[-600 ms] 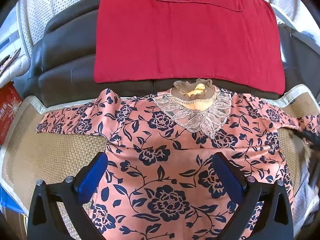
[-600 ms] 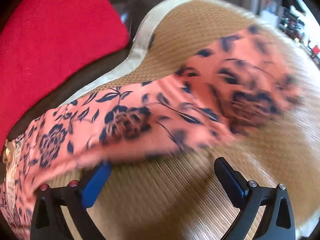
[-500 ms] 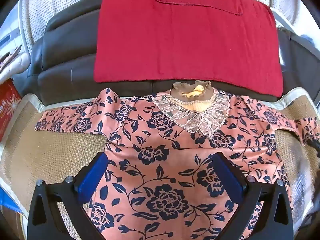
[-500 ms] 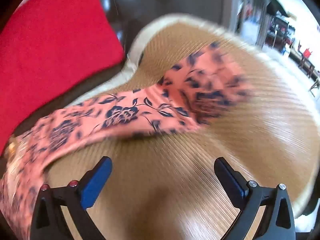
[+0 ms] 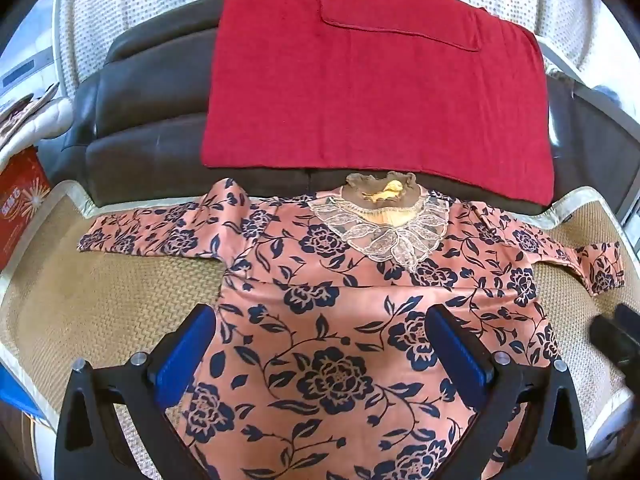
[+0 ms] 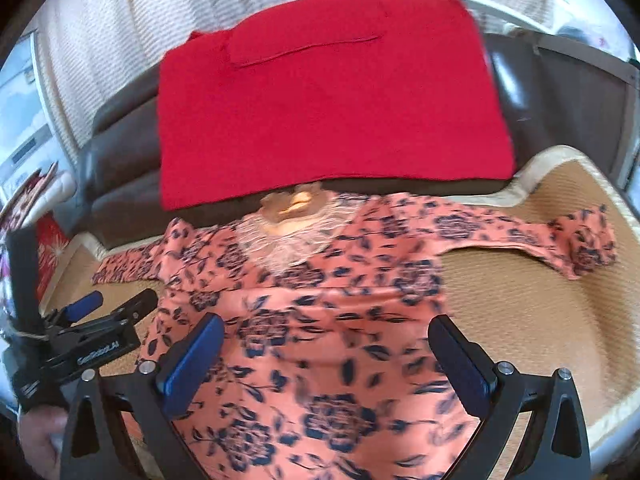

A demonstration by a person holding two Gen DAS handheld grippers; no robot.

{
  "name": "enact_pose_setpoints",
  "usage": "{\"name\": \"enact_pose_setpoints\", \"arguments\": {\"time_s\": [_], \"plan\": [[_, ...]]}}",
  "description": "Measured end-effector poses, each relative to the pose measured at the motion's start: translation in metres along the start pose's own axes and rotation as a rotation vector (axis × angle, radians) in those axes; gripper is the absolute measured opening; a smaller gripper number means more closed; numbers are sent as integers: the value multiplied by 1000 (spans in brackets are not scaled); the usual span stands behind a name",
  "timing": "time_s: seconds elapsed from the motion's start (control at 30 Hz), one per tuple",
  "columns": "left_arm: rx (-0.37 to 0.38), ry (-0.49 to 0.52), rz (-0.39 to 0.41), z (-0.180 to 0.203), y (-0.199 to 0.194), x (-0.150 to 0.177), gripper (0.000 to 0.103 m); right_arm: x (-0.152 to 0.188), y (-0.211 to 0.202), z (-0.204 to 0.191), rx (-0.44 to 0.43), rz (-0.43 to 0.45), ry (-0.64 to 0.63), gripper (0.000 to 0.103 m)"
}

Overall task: Fold small clothes
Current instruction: 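Position both tools over the spread pink floral blouse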

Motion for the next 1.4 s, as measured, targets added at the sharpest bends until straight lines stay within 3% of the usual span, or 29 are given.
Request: {"name": "enact_pose_setpoints", "arguments": {"time_s": [0.53,1.4], "plan": [[2,5,23,-5,-16,7,103,-7,13,-15,65,-22,-15,103],[-9,1,32,-7,-21,8,103,-10,6,-23,70,5,-37,103]]}}
Point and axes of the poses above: each gripper's, at about its wrist camera, not at the fingertips, and y roughly the way its jaws point, z to its right, x to its underside, the point moved 3 cm from there along y, roughly the way its jaws point, and after that the axes turned 14 degrees about -y, right-handed, at the moved point
